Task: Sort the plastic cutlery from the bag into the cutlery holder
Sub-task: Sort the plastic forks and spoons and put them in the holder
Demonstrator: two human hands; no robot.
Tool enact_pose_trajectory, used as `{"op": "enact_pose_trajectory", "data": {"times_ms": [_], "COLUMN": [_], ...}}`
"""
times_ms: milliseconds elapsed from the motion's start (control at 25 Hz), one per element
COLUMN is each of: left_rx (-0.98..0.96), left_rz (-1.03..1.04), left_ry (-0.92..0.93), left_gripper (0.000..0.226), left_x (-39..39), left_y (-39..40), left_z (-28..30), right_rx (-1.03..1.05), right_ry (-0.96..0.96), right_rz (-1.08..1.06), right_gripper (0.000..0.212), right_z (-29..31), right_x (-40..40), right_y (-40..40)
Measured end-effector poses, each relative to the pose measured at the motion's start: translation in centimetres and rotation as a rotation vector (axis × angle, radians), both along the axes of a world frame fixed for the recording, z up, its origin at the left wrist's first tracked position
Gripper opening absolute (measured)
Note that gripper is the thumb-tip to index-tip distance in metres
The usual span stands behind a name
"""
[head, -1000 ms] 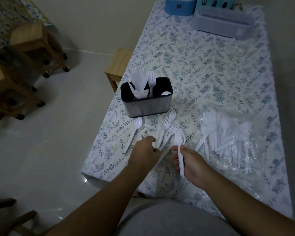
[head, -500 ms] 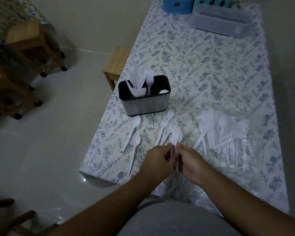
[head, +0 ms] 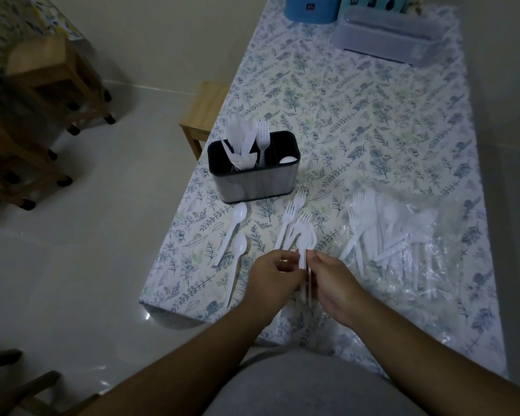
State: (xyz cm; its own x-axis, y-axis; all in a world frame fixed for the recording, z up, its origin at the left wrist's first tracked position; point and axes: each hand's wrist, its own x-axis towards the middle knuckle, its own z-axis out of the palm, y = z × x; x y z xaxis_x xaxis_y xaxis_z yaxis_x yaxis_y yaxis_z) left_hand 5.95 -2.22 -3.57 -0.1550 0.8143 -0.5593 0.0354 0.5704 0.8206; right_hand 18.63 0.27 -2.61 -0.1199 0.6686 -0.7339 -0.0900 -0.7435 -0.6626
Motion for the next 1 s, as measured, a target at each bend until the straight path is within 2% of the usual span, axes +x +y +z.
{"op": "enact_pose_trajectory", "data": {"times_ms": [120, 240, 400, 520, 640, 720, 800, 920, 1000], "left_rx": [0.023, 0.032, 0.14, 0.197, 0.187, 0.122, 0.067, 0.064, 0.094], "left_rz": [-0.016, -0.016, -0.164, -0.33, -0.253, -0.205, -0.268, -0.245, -0.158], "left_ry": [0.0, -0.042, 0.004, 0.209, 0.524, 0.647, 0.729, 0.689, 0.553], "left_gripper": [0.03, 0.028, 0.028, 0.012, 0.009, 0.015, 0.018, 0.012, 0.007], "left_x": [0.0, 0.1, -0.2, -0.8, -1.7, -2.1, -2.2, -2.1, -1.8], "left_y": [-0.2, -0.5, -0.7, 0.3, 3.5, 5.7, 6.9, 6.7, 5.5], "left_z": [-0.1, -0.2, -0.3, 0.4, -0.3, -1.2, -2.4, -2.4, -1.2], "right_rx": [0.018, -0.017, -0.035, -0.024, -0.045, -0.06, -0.058, -0.034, -0.018], "right_ry": [-0.027, 0.047, 0.079, 0.071, 0.061, 0.043, 0.023, -0.011, -0.009], "right_rz": [0.026, -0.011, -0.039, -0.028, -0.068, -0.071, -0.058, -0.037, -0.047], "right_gripper": [0.031, 0.036, 0.034, 0.031, 0.027, 0.027, 0.027, 0.026, 0.025], "right_z": [-0.2, 0.1, -0.3, -0.3, -0.3, -0.6, -0.6, -0.3, -0.2], "right_x": [0.1, 0.1, 0.3, 1.0, 1.6, 2.0, 2.3, 2.8, 2.9], "right_y": [0.0, 0.0, -0.3, -0.3, -0.5, -0.7, -0.9, -0.6, -0.3]}}
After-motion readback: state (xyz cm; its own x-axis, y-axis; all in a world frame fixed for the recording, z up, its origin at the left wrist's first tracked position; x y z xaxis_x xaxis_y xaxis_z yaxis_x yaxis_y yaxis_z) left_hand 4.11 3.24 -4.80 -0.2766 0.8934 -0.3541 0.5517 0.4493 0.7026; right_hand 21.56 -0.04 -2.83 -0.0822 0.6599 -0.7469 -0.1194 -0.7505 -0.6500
